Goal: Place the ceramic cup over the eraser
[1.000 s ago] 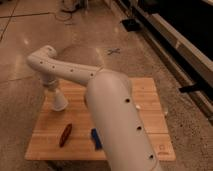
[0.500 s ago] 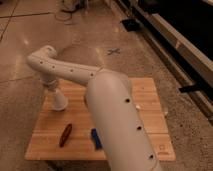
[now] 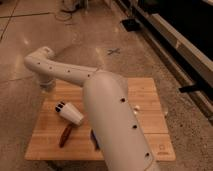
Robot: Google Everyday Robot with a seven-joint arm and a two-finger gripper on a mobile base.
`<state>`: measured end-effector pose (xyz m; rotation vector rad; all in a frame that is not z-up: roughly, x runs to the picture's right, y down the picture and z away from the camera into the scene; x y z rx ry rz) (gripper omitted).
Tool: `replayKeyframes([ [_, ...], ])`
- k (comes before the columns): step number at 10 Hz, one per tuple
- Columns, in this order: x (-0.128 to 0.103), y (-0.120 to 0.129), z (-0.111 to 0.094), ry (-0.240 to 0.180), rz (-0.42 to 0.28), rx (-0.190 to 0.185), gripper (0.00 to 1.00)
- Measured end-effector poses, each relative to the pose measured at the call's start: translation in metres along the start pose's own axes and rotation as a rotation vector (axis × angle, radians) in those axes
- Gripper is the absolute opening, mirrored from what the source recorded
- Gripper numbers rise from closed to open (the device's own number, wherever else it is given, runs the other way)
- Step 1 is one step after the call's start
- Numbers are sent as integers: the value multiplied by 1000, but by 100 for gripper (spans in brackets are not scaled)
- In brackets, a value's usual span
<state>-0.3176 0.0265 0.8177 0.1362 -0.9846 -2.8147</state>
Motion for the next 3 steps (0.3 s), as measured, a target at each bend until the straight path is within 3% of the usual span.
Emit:
replayKeyframes([
  [3,3,0,1,4,-7,-1,31],
])
